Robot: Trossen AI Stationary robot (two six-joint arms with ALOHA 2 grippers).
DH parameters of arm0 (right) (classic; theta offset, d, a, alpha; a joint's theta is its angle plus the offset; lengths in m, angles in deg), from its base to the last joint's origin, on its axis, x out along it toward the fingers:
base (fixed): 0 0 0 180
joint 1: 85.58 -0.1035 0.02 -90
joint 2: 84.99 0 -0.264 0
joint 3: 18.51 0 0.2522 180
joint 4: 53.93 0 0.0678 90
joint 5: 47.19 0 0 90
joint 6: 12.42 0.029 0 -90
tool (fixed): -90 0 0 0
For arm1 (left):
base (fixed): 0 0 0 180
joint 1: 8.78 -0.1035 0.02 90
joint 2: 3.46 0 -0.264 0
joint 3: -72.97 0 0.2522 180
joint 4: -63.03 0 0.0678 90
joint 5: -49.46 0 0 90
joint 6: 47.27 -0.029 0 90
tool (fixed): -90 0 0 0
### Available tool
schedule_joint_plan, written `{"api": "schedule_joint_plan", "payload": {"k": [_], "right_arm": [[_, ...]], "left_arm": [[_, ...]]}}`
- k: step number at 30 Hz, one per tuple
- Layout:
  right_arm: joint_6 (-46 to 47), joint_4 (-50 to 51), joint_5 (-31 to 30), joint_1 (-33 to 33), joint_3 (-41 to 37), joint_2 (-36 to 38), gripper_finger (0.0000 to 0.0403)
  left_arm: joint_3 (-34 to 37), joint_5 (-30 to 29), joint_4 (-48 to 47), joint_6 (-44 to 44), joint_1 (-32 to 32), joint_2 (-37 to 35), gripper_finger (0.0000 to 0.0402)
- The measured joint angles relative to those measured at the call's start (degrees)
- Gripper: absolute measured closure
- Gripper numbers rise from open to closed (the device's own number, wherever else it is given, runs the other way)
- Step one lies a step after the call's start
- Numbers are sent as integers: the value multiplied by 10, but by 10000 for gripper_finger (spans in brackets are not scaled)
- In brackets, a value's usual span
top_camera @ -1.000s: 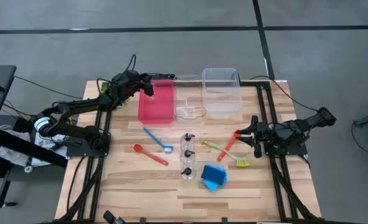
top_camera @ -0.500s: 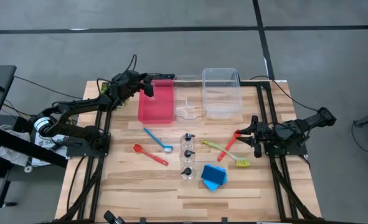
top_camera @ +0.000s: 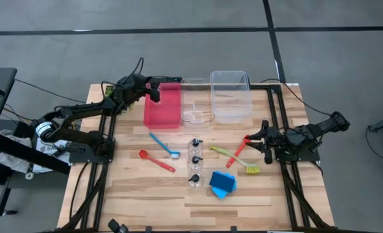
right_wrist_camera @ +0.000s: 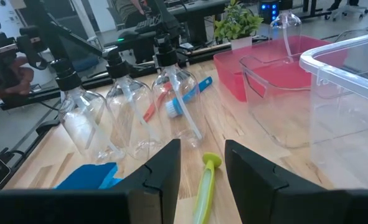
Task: Pick & Place Kitchen Sink Supplies
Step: Put the spray bottle into the pink bin
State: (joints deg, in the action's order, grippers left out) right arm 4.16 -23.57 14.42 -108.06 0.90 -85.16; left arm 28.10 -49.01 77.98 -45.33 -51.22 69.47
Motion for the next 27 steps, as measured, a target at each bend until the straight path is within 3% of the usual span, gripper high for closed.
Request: {"api": "schedule_joint_plan", "payload": {"k": [18, 27], "right_arm": [[0, 0, 1, 0, 0, 0, 284], [0, 2, 2, 0, 0, 0, 284]], "left_arm": [[0, 0, 0, -21, 3, -41, 137], [0, 1, -2, -21, 10, -95, 137]]}}
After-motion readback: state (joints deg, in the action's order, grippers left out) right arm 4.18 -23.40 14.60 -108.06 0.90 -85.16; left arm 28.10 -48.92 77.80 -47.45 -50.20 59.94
